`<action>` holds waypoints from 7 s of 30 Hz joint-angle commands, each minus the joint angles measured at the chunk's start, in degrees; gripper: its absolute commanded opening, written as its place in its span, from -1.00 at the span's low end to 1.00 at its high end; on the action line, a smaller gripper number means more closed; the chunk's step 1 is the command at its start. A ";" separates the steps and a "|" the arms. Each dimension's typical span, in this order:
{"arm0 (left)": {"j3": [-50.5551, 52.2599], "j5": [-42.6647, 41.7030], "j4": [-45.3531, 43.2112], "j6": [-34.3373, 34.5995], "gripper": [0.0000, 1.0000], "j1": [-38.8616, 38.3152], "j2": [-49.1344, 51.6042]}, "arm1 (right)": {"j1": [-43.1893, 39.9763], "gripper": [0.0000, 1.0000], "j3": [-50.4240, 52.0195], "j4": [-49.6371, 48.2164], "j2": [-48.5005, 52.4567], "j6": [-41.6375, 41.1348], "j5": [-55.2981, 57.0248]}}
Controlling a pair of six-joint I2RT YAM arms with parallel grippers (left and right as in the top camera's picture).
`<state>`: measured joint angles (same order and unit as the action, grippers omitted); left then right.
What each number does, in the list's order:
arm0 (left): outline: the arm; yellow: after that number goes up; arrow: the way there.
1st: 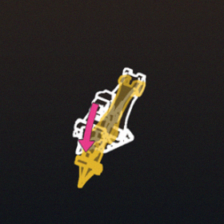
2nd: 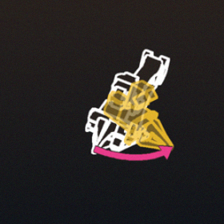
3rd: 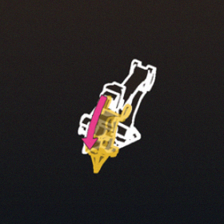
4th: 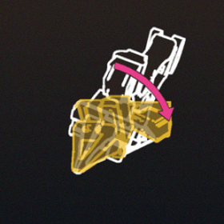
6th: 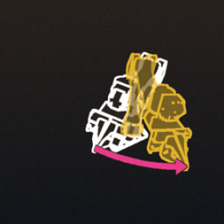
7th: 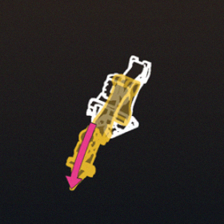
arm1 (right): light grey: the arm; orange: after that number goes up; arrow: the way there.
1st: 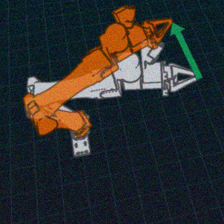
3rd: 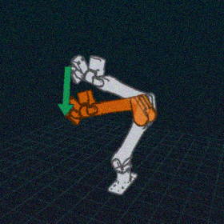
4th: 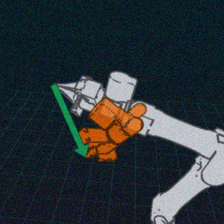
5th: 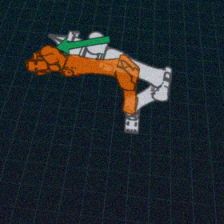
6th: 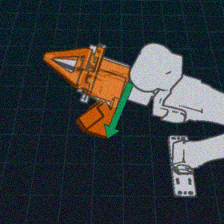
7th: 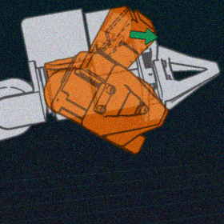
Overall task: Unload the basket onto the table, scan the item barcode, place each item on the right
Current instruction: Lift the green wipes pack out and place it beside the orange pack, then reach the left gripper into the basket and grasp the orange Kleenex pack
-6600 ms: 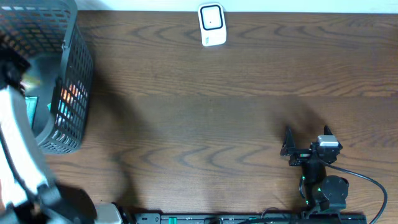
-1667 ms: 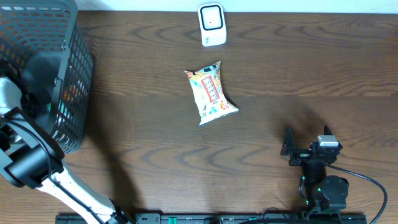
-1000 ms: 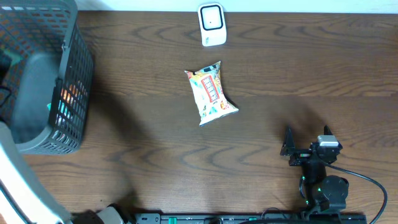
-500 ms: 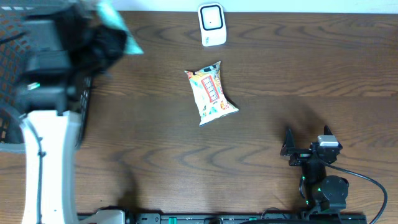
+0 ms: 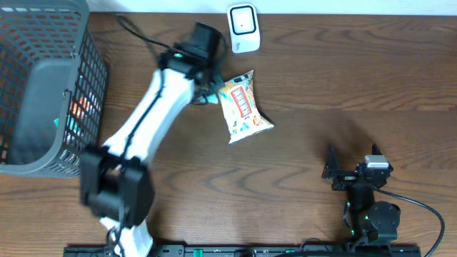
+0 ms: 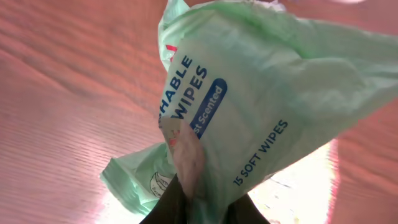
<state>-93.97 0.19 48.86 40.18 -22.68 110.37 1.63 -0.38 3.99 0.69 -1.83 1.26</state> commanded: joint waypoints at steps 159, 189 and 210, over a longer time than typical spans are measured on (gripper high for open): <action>-2.62 1.55 7.19 -19.37 0.38 56.19 2.67 | -0.15 0.98 0.07 0.20 -0.31 0.81 0.07; 0.98 1.92 -2.08 -71.38 0.49 55.93 8.41 | -0.15 0.98 0.07 0.20 -0.31 0.81 0.07; 9.20 4.02 -20.11 -73.99 -0.01 55.71 9.60 | -0.15 0.98 0.07 0.20 -0.31 0.83 0.07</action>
<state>-86.35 6.55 29.50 -33.28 33.17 118.85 1.63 -0.38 3.99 0.69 -1.83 1.26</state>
